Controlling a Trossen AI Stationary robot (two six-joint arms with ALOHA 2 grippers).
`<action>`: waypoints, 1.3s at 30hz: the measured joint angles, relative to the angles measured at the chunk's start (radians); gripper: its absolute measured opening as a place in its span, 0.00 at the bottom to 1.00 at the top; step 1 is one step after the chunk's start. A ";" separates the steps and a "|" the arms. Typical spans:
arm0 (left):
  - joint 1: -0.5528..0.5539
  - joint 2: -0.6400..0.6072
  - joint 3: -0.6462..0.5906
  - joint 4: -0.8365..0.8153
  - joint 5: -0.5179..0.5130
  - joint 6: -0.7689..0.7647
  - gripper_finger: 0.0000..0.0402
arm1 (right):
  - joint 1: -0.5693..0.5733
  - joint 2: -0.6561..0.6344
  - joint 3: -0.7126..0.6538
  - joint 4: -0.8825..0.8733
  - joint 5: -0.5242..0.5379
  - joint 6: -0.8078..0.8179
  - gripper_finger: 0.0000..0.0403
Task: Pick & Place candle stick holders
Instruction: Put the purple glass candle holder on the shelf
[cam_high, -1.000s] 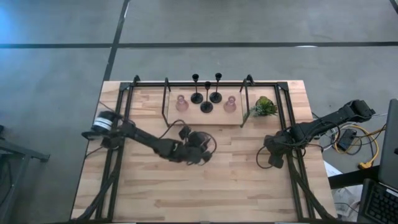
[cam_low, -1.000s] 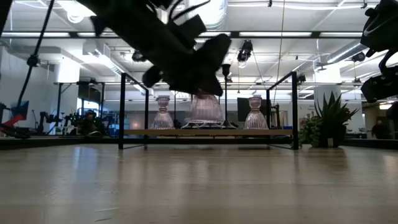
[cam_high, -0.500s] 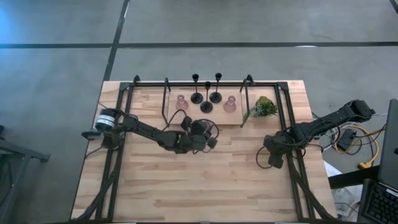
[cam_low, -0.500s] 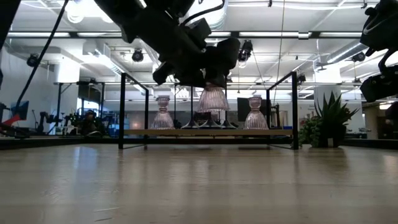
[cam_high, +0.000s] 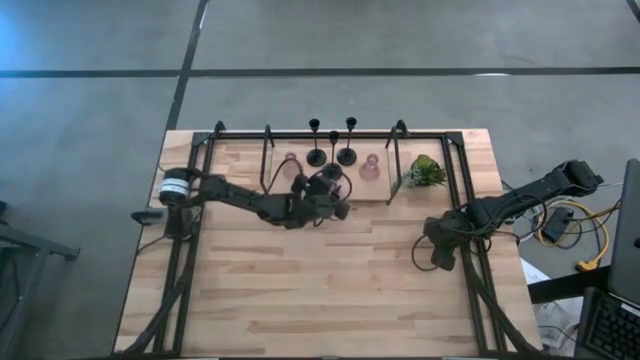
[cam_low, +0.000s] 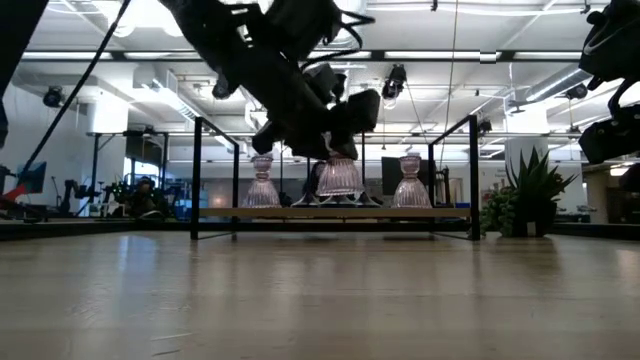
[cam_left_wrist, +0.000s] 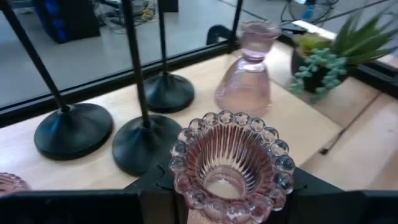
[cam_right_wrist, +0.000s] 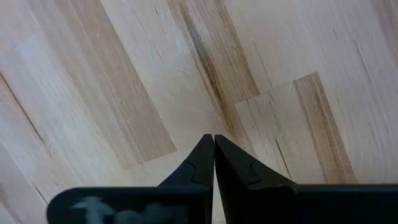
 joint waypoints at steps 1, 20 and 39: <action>0.005 0.002 0.000 -0.001 0.001 -0.001 0.32 | 0.000 0.000 0.000 0.000 0.000 0.000 0.02; 0.048 0.007 -0.001 0.017 0.071 0.075 0.32 | 0.000 0.000 0.000 0.000 0.000 0.000 0.02; 0.060 0.106 0.103 -0.080 0.025 0.147 0.32 | 0.000 0.000 0.000 0.006 0.000 0.000 0.02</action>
